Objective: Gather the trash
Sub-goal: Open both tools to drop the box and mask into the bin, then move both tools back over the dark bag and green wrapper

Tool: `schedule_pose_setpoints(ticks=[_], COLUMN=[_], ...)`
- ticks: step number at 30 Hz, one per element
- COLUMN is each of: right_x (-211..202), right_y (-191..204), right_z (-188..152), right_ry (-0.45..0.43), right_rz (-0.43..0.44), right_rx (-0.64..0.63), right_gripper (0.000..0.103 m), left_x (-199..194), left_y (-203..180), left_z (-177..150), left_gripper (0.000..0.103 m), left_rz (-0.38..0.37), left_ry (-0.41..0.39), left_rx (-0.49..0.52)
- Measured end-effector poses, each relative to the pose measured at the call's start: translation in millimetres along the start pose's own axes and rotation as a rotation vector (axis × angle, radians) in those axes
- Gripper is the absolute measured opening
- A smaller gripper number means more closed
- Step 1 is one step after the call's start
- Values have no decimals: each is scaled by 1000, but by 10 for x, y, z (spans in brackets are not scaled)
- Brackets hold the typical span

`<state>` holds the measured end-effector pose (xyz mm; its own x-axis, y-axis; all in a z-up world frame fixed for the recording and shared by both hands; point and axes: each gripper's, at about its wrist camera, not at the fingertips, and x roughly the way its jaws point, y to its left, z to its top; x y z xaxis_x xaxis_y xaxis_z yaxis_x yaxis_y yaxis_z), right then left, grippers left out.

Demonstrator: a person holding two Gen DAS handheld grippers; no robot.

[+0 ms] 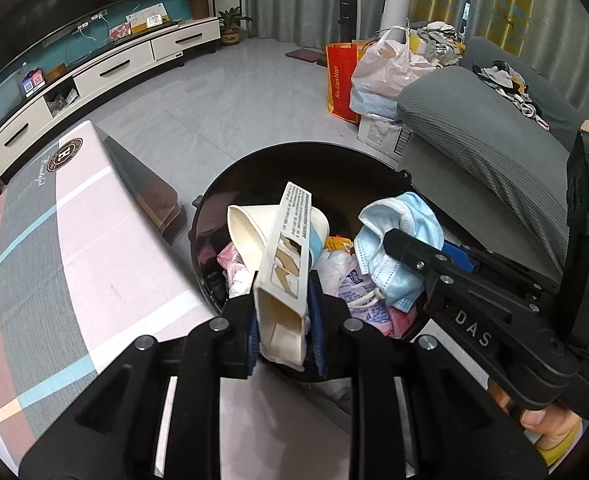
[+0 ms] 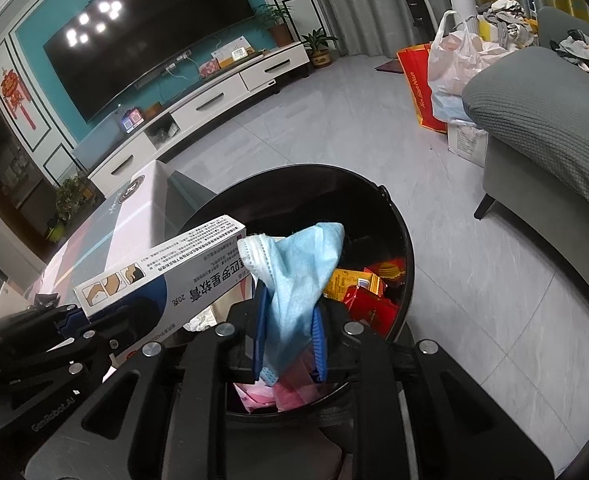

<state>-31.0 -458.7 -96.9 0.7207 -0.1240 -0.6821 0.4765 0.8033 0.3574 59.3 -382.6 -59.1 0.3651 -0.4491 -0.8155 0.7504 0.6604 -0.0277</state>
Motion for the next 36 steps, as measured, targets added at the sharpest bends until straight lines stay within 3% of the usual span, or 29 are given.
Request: schedule_pose_setpoints(ticks=[3,16,26,30,36], right_x=[-5,-217,-552,-687,-883], right_y=[3,34,164,242,455], right_z=[2,64,-17,-87,-209], right_ry=[-1,-51,-70,-60,-36], right_rz=[0,8,16,24,44], right_rx=[-2,10,5,-1,-49], right_gripper=[29,59,84,90,95], left_x=[-11,-342,-775,-976,-1293], left_y=[24,100,275,384,480], left_z=[1,-70,-339,-486,-650], left_gripper=[37,65,88,96,99], left_rz=[2,31,91,120,163], left_ry=[-6,-75,-109,-117,-140], left_rx=[-8,-18,-84,-125,-160])
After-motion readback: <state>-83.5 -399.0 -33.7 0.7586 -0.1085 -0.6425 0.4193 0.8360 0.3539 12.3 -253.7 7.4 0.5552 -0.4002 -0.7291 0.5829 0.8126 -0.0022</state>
